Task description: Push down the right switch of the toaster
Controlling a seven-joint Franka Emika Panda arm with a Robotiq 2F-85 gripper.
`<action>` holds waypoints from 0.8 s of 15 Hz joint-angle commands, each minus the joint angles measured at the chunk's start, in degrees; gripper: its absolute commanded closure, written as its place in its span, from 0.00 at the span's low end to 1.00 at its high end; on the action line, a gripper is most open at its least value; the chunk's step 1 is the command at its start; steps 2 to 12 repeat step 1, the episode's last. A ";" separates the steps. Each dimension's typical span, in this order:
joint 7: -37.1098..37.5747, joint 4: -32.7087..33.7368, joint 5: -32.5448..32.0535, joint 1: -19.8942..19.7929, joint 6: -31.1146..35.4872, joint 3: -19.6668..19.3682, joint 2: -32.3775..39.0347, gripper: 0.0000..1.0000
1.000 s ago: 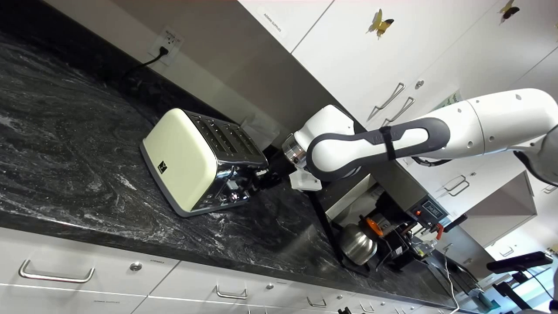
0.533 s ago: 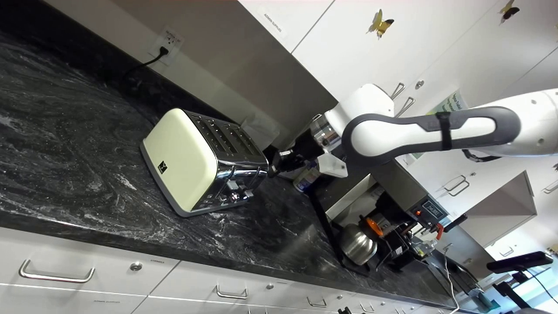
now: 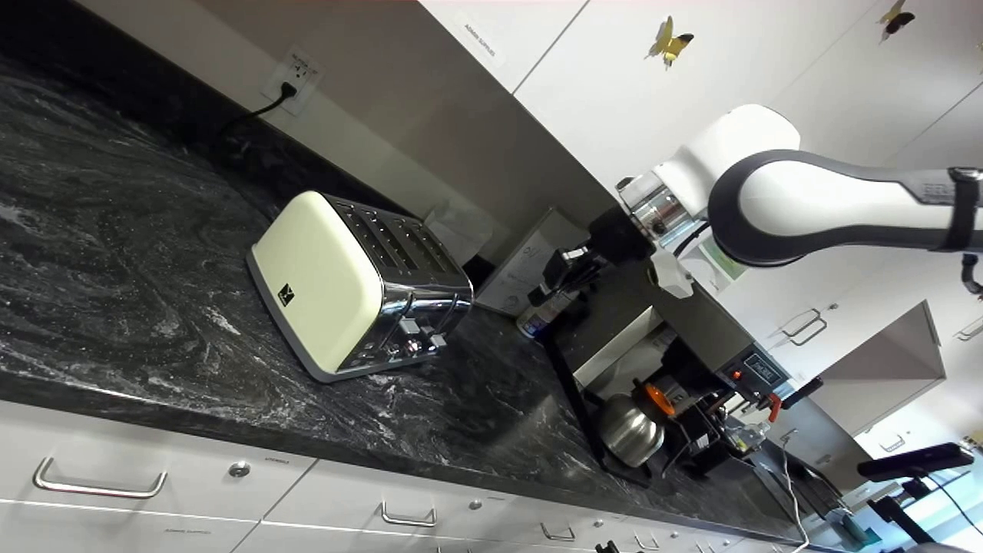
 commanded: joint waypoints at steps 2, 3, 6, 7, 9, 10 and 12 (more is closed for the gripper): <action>-3.45 -1.68 1.80 -0.36 -2.38 0.27 -4.28 1.00; -3.45 -1.68 1.80 -0.36 -2.38 0.27 -4.28 1.00; -3.45 -1.68 1.80 -0.36 -2.38 0.27 -4.28 1.00; -3.45 -1.68 1.80 -0.36 -2.38 0.27 -4.28 1.00; -3.45 -1.68 1.80 -0.36 -2.38 0.27 -4.28 1.00; -3.45 -1.68 1.80 -0.36 -2.38 0.27 -4.28 1.00; -3.45 -1.68 1.80 -0.36 -2.38 0.27 -4.28 1.00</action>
